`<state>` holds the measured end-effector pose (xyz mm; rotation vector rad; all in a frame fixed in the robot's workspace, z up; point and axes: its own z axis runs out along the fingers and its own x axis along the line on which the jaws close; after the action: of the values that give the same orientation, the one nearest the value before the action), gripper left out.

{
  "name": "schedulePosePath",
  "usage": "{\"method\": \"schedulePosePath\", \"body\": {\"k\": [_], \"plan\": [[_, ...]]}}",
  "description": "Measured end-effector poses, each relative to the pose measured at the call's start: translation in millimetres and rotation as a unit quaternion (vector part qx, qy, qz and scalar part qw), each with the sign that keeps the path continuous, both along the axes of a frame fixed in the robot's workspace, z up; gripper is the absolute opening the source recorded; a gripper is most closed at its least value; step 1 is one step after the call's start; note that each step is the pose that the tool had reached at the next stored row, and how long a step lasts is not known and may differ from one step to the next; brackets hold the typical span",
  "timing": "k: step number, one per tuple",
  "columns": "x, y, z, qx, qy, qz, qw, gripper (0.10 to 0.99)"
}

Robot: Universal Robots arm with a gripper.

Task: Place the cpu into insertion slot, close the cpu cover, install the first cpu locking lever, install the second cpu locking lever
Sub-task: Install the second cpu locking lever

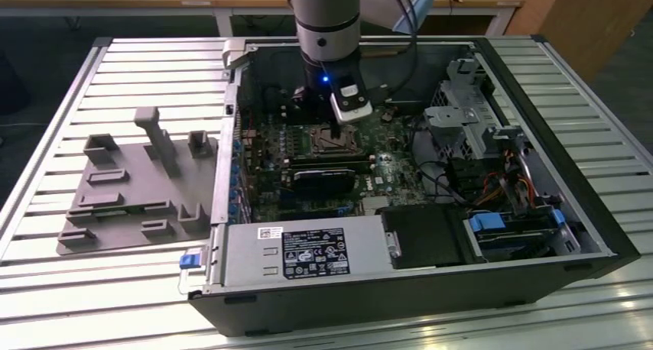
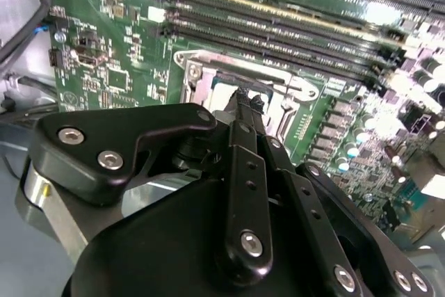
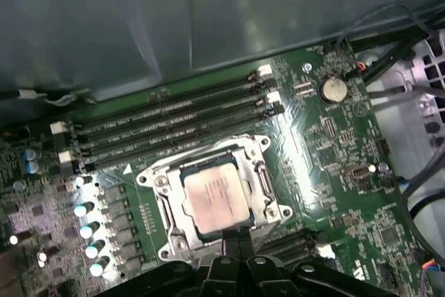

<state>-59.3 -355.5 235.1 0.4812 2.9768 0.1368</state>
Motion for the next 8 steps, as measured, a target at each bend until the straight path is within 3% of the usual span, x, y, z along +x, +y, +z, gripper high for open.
{"method": "schedulePosePath", "body": {"k": [8], "plan": [[6.2, -6.4, 0.0, 0.0000, 0.0013, 0.000, 1.0000, 0.102]]}}
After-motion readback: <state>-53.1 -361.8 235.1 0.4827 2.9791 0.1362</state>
